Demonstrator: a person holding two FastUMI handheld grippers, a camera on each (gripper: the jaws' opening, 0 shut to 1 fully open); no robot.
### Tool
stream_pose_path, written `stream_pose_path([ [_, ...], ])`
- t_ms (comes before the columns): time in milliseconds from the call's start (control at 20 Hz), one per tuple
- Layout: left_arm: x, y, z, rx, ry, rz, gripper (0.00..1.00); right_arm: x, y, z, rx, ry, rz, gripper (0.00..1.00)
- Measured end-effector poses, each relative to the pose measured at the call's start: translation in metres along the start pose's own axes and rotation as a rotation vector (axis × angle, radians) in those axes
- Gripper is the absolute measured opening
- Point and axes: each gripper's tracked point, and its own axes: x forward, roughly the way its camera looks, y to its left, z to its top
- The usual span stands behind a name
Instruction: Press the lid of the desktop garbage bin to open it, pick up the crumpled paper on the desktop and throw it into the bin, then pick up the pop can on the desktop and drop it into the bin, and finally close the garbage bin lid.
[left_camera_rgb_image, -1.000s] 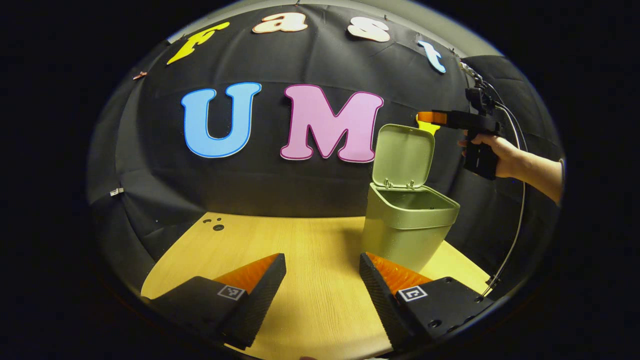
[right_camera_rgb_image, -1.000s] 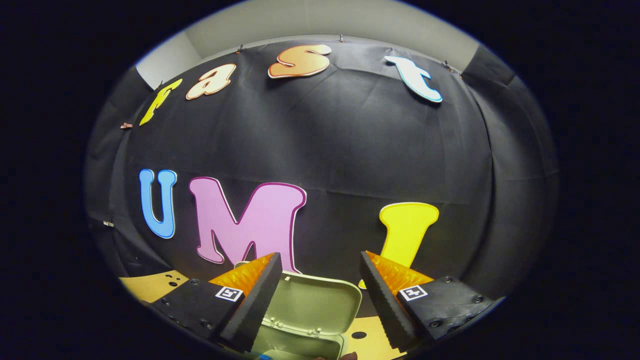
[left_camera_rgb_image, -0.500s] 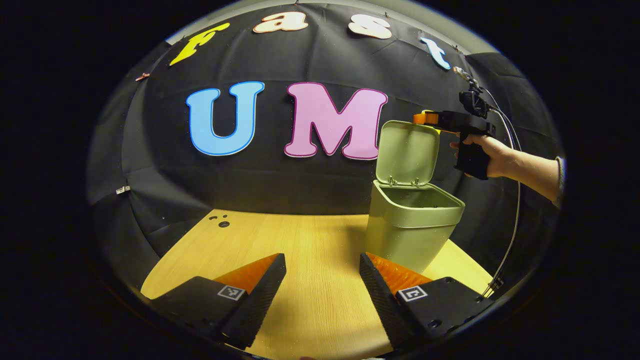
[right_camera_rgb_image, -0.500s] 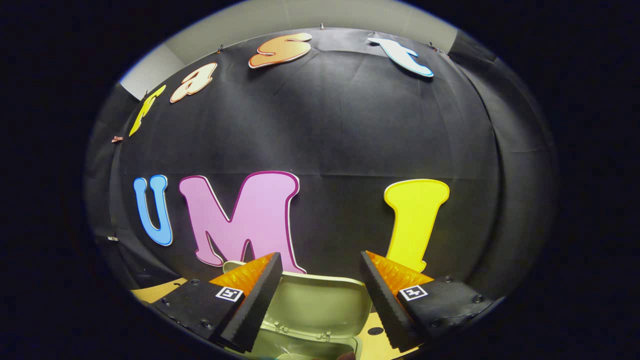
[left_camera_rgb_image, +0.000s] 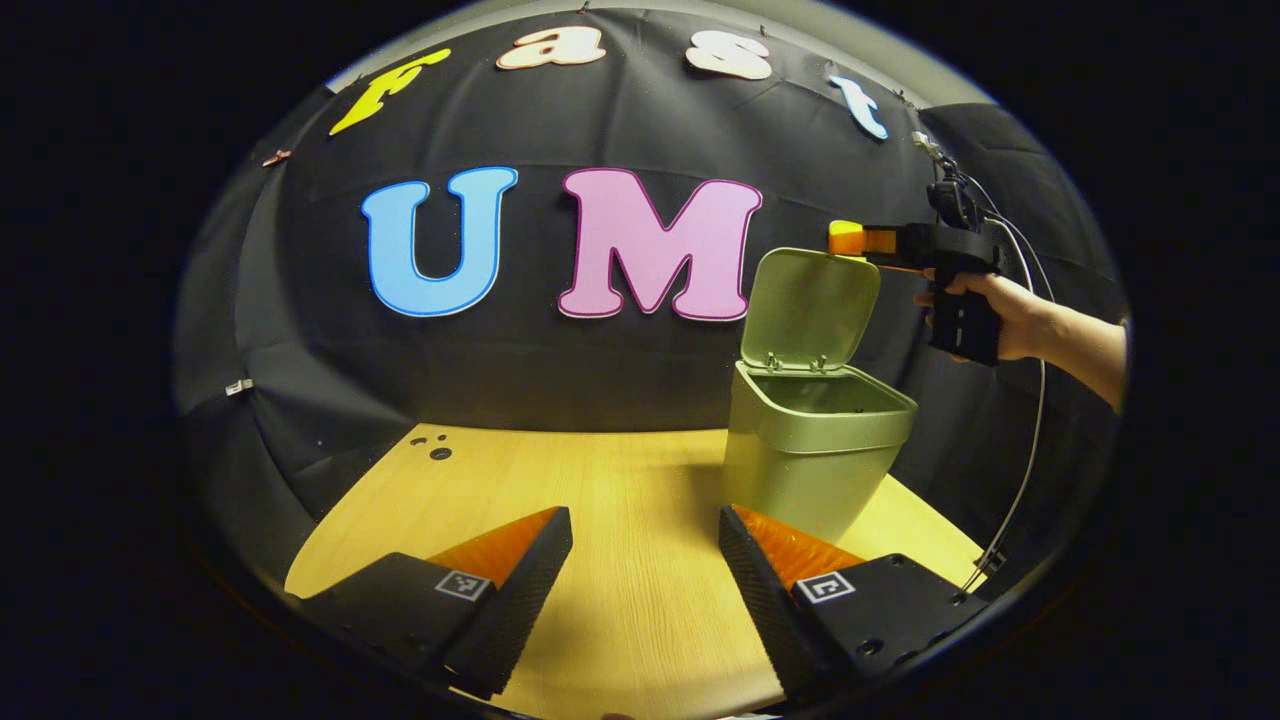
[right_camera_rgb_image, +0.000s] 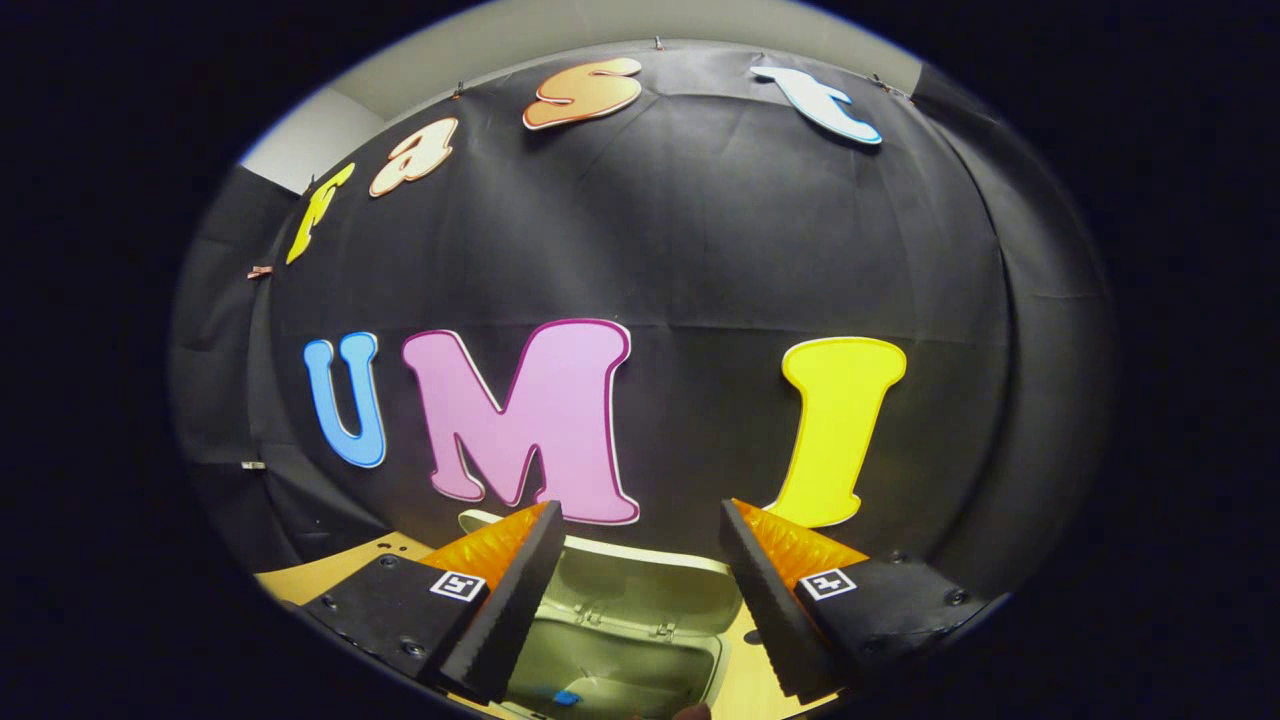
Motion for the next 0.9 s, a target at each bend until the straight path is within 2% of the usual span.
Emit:
stream_pose_path([
  [500, -0.013, -0.006, -0.003, 0.033, -0.009, -0.066, 0.95, -0.053, 0.020, -0.041, -0.019, 0.112, 0.013, 0.98],
  [900, -0.026, -0.001, -0.005, 0.041, -0.009, -0.080, 0.97, -0.080, 0.037, -0.089, -0.017, 0.201, 0.015, 0.95],
])
